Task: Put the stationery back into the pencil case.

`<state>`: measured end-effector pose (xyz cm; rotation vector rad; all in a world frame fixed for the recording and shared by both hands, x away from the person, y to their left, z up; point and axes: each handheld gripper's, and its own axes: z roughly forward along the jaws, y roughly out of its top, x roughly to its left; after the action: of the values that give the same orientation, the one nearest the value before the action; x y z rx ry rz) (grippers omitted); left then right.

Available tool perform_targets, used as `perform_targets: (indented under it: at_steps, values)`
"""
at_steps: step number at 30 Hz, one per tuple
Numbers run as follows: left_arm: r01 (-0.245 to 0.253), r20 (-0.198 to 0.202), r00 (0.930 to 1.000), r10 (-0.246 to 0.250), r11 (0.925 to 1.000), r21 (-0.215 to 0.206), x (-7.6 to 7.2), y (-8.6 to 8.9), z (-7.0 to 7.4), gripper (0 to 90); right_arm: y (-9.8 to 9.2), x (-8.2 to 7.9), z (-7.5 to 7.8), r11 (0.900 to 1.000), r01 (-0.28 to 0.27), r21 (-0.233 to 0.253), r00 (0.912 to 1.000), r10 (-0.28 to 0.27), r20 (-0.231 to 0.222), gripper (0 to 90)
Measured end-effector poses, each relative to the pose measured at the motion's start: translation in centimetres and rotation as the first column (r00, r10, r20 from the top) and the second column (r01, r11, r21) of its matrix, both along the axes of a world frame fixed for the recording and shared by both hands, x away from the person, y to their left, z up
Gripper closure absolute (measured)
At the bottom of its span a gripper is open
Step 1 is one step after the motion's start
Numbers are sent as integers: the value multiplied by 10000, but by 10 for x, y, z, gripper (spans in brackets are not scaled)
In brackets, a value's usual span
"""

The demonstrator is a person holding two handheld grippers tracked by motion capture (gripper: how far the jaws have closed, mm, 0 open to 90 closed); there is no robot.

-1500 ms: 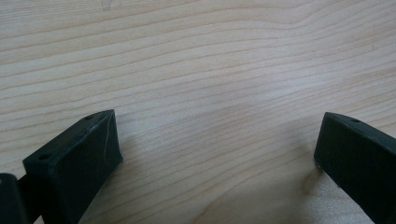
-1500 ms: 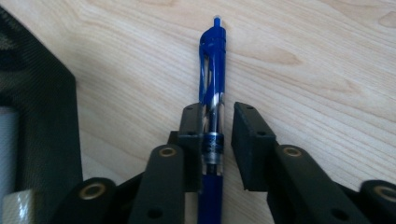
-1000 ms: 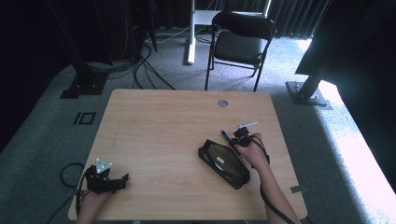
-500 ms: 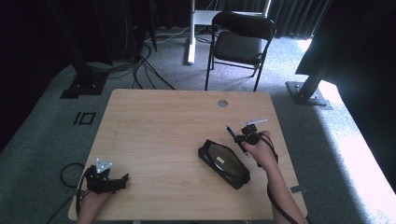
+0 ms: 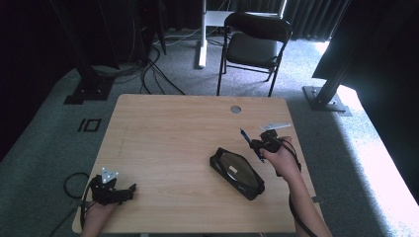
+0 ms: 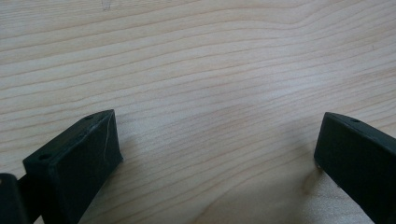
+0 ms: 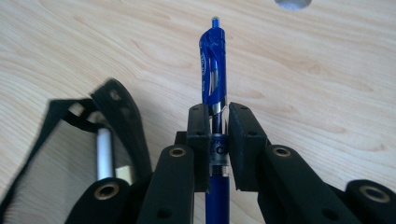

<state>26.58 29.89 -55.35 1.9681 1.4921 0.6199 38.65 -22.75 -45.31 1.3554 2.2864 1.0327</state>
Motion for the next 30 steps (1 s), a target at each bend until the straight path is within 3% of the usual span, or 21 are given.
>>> perform_targets:
  at_steps: [5, 17, 30]
  values:
    - [0, 2, 10000, 0, 10000, 0, 0, 0, 0, 6, 2, -8, 12, 9997, -221, 106, 9996, 219, 171, 796]
    - [1, 1, 10000, -1, 10000, 1, 0, 0, 0, 5, 17, -22, 25, 9959, -894, 158, 9948, 885, 495, 795]
    - [6, 3, 10000, -6, 10000, 4, 0, 0, 0, 5, 35, -37, 21, 9831, -1771, 462, 9837, 1753, 401, 795]
